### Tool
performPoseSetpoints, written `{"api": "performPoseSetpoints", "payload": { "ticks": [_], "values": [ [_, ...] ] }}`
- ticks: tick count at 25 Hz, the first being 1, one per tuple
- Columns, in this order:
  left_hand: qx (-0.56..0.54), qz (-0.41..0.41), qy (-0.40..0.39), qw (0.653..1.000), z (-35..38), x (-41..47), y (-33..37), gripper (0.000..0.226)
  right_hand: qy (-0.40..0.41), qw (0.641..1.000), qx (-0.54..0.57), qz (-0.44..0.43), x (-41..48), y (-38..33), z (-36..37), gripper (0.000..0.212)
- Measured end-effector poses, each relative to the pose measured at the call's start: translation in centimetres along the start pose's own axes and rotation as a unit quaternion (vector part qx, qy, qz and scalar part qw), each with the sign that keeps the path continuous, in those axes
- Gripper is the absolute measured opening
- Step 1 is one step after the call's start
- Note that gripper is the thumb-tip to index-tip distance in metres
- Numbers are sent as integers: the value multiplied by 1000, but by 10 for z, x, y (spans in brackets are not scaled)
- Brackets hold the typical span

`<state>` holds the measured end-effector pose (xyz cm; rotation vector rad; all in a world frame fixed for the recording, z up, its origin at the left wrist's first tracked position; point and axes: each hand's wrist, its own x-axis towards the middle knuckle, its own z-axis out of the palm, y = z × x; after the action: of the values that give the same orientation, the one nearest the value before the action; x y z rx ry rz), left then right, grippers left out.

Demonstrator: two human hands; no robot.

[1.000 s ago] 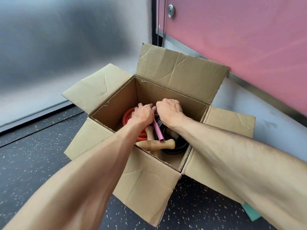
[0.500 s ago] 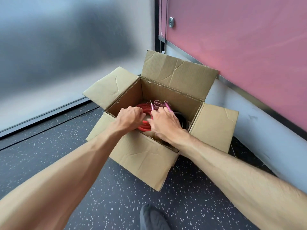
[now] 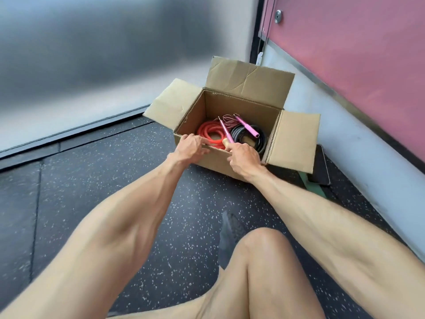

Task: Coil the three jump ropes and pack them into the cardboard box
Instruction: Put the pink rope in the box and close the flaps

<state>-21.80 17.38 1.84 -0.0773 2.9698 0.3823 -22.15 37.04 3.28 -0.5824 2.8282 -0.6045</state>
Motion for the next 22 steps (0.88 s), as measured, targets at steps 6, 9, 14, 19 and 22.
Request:
{"api": "performPoseSetpoints", "payload": {
  "ticks": [6,9,14,19,22],
  "values": [
    [-32,-135,39,990,9,-119,-30,33,-56,998,-6,-39,-31,-57,39,31],
    [-63,-211,50,974,13,-183,-44,32,-94,992,-12,-77,-56,-90,61,31],
    [-133,-284,63,948,21,-273,-53,21,-130,984,-11,-124,-112,-129,87,29],
    [-170,-317,72,930,32,-336,-44,20,-138,975,-30,-169,-165,-141,99,28],
    [-169,-323,68,929,40,-360,-40,18,-145,972,-33,-181,-188,-140,103,28]
  ]
}}
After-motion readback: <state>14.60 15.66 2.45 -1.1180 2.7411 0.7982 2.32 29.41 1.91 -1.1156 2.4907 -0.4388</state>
